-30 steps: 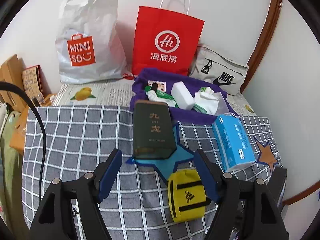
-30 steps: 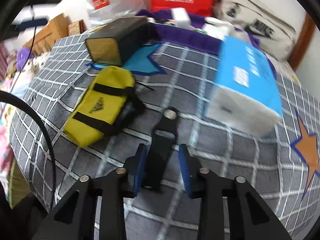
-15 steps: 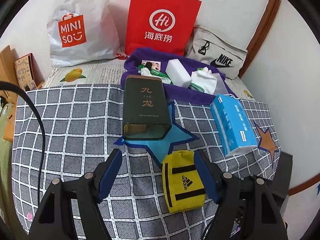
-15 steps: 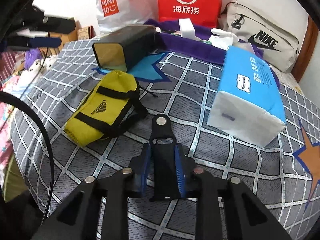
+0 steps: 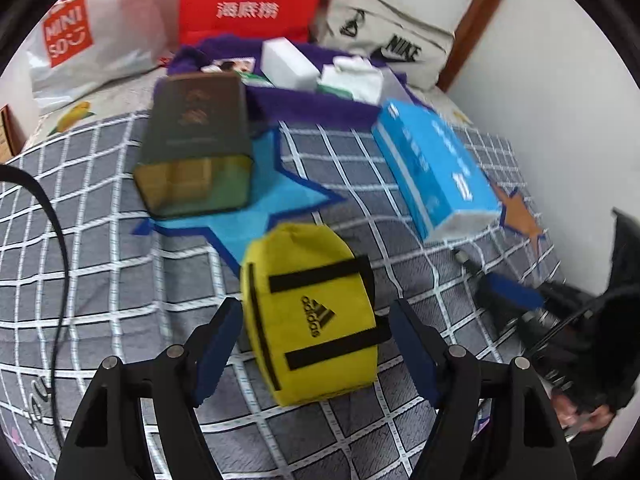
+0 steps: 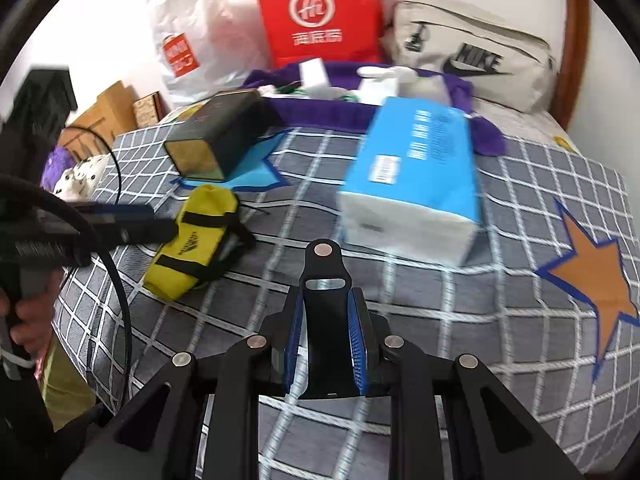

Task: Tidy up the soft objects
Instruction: 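Grasp the black strap with the right gripper while the left grasps the yellow Adidas pouch, then carry the black strap toward the purple towel while the left carries the yellow pouch there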

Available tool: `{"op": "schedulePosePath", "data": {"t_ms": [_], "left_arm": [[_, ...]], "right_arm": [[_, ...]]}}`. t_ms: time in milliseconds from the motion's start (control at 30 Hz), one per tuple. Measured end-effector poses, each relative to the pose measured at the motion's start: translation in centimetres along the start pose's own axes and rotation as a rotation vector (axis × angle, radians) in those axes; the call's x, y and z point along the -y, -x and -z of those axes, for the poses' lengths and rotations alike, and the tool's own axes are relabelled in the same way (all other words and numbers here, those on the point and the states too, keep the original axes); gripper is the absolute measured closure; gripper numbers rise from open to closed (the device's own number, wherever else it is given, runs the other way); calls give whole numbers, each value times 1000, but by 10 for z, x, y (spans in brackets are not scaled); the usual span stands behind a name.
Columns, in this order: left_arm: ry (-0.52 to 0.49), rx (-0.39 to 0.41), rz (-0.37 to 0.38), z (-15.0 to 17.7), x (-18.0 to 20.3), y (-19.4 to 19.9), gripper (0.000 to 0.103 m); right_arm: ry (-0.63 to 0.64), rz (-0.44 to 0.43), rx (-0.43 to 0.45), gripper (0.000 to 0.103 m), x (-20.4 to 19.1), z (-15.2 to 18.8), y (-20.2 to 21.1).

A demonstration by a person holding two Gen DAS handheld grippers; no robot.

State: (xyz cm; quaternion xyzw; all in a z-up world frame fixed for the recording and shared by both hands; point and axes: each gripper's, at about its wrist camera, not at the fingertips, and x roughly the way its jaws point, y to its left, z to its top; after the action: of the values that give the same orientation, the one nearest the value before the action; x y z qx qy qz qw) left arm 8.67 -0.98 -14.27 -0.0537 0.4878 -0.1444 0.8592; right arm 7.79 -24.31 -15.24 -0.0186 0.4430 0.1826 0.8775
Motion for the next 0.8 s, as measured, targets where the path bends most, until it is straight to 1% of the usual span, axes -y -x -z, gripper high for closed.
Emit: {"op": "schedulePosePath", "data": {"t_ms": [67,133,233,300,333,533,600,667,733,767,800], "left_arm": [[-12,-20,3,2,5,-10,27],[-14,-44,-21,5,7,-23,24],[-21,-47,-57,5,9,-32,14],[-35,-48,-119,6,12,-38,14],[-43,-53,-135,6,11,-40,14],[-58,-36,-166,6,11,-44,14],[-56,-23,-165,5,8,-43,23],[-52,-11,-168,3,7,-41,30],[-42,-8,-132,1,4,-38,34],[-39,-8,-122,-2,1,-36,39],[-32,-4,-104,-3,-1,-33,40]], "right_arm": [[-16,8,4,80,8,1,5],[-23,4,19,80,15,2,12],[-28,-7,29,80,18,5,19],[-22,-18,36,80,17,6,23],[-17,-19,39,80,15,6,24],[3,-45,38,80,7,6,23],[1,-46,34,80,7,6,23],[-2,-46,32,80,7,6,23],[-5,-45,34,80,8,4,24],[-7,-45,36,80,8,3,26],[-11,-46,39,80,9,2,27]]}}
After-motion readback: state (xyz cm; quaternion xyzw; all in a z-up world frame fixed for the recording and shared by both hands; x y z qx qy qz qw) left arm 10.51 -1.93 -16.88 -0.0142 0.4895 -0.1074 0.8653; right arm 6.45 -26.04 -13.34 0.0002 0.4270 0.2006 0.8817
